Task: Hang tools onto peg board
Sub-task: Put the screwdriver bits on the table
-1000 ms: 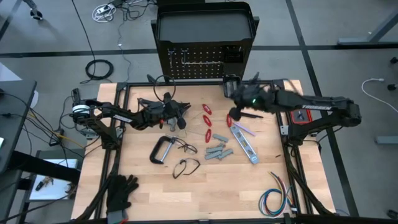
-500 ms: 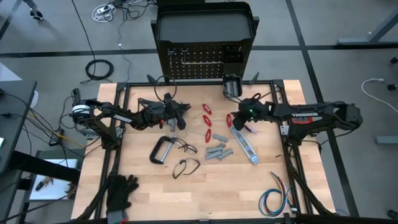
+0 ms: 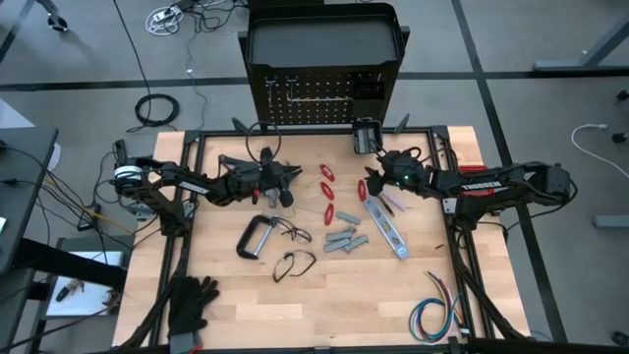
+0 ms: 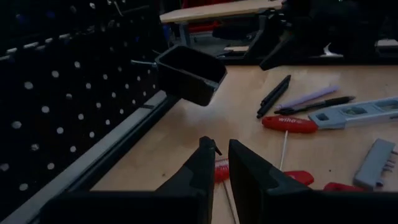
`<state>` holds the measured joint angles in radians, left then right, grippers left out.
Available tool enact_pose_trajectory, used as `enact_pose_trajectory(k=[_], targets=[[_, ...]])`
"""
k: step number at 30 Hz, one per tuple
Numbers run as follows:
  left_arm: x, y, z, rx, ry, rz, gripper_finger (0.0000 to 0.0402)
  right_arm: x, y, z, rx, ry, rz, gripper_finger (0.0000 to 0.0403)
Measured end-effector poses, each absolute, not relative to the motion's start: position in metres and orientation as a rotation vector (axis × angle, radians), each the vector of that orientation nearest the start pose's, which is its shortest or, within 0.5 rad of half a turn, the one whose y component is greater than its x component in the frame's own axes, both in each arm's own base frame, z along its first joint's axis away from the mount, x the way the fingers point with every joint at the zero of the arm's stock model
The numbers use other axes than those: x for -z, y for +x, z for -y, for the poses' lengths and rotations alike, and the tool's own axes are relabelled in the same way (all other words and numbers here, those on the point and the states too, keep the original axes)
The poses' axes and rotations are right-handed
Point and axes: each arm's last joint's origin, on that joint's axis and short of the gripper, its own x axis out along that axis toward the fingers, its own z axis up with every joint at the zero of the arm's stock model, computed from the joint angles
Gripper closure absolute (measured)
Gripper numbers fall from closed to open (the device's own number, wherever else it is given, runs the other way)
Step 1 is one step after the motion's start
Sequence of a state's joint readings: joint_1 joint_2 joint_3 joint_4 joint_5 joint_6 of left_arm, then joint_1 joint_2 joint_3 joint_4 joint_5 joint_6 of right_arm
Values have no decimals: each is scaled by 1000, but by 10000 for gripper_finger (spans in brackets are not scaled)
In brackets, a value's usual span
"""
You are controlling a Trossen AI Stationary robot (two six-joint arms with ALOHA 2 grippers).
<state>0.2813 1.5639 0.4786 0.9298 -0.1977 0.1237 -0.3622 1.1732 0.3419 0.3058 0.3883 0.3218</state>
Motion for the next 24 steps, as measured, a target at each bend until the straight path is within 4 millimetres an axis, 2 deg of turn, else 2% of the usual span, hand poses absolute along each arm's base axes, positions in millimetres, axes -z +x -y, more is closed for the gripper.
enact_pose_trajectory(k=[9, 14, 18, 24], targets=[[-166, 268, -83, -473, 63, -153, 355, -166, 195, 86, 809, 308, -325, 141], [-160, 270, -83, -471, 58, -173, 355, -166, 195, 86, 794, 316, -319, 148], [-155, 271, -83, -451, 89, -199, 355, -171, 197, 87, 791, 307, -268, 157], [-160, 274, -76, -383, 185, -162, 355, -173, 193, 96, 900, 256, -249, 160]])
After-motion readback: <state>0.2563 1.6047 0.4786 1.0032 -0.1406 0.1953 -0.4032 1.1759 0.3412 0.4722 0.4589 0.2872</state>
